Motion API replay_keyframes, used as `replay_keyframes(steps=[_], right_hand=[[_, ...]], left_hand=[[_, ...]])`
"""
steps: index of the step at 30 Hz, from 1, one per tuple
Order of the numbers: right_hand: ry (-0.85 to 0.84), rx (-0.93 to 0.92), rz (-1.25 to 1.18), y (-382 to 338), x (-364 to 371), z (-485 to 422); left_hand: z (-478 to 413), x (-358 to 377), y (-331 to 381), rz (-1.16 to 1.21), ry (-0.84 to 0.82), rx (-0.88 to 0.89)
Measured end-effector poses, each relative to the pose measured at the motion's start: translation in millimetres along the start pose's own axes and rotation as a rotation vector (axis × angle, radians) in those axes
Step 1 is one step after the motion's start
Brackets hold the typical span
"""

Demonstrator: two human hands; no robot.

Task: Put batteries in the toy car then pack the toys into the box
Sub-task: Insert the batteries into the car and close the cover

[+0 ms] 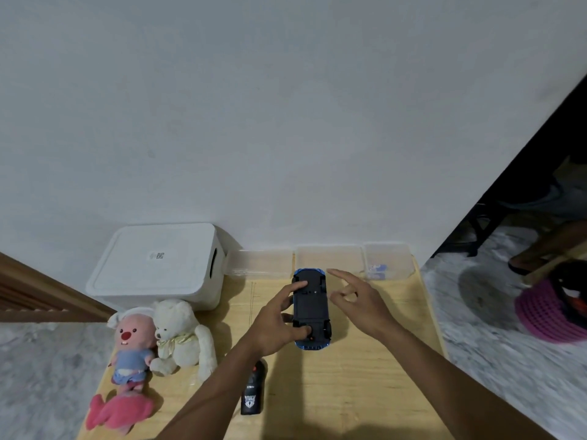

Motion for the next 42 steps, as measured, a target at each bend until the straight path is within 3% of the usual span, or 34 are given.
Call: replay_keyframes(steps=[6,15,26,33,42], right_hand=[[-0.154,-0.109,0.031,-10,24,9],[-0.131,-0.111,0.015,-14,24,3],[-0.018,0.088,-0.007,-17,20,-2],[-0.082,0.058,-0.219,-20,25,0],[-0.077,-0.196,0.129,-44,20,17]], left_hand=[[-7,0,4,0.013,0.005,0.024],[-13,-4,3,0.045,0.009,-0.003],[-2,7,17,-0.153,-0.046,0.092],[3,14,29,-0.199,-0.081,0.079],[1,13,33,-0.106,-0.094,0.093]])
Point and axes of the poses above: each hand's wrist, its own z-axis away from the middle knuckle, its own x-axis out of the palm, y = z × x, the point moved 7 cm from there along -z, towards the middle knuckle, and after that the axes turned 2 degrees about y, right-handed, at the moved point
